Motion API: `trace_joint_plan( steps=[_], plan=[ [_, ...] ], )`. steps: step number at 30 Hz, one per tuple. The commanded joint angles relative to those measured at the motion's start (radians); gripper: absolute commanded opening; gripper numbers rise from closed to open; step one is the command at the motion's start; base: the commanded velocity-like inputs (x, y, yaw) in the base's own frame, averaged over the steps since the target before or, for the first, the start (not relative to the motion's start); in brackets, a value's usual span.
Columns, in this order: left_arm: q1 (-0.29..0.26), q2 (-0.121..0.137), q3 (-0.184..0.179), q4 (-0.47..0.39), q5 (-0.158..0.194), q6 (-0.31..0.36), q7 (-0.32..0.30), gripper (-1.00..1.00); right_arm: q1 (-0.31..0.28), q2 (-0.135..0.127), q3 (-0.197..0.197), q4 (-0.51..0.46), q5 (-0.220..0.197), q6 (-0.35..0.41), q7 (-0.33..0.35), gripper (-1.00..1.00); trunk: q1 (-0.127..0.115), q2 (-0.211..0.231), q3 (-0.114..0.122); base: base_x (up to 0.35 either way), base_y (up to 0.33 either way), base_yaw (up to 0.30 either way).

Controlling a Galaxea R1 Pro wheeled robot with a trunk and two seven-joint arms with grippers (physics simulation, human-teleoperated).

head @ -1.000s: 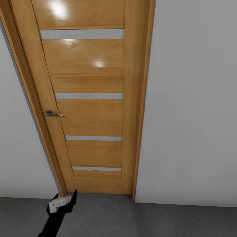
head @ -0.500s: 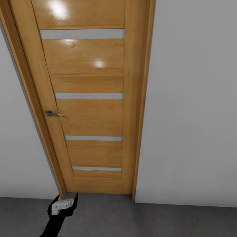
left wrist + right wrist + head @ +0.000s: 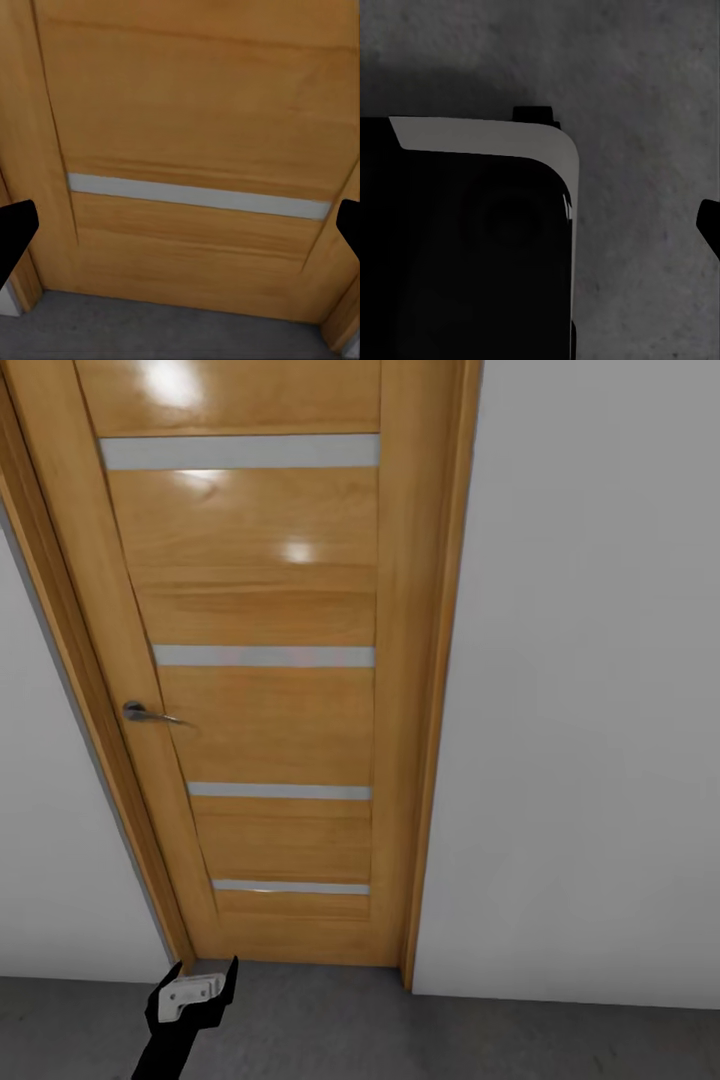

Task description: Move the two storage containers from the living room to the garage. In the garage, place one container on the floor and stack the other container on top of it (either order is fine).

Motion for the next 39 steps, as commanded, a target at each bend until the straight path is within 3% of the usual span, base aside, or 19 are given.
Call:
trace_joint_plan(
  steps=[1, 19, 39],
  plan=[
    [0.0, -0.001, -0.001, 0.006, 0.01, -0.002, -0.001, 1.0, 0.0, 0.0, 0.0, -0.001, 0.0, 0.003, 0.003, 1.0, 0.0, 0.0, -0.001, 0.073, 0.0, 0.0],
    [0.0, -0.002, -0.002, 0.019, 0.01, -0.001, -0.003, 1.0, 0.0, 0.0, 0.0, -0.001, 0.002, 0.003, 0.003, 1.0, 0.0, 0.0, -0.001, 0.279, 0.0, 0.0],
    [0.0, -0.002, -0.002, 0.018, 0.01, -0.002, -0.003, 1.0, 0.0, 0.0, 0.0, -0.001, 0.003, 0.003, 0.003, 1.0, 0.0, 0.0, -0.001, 0.186, 0.0, 0.0]
  ],
)
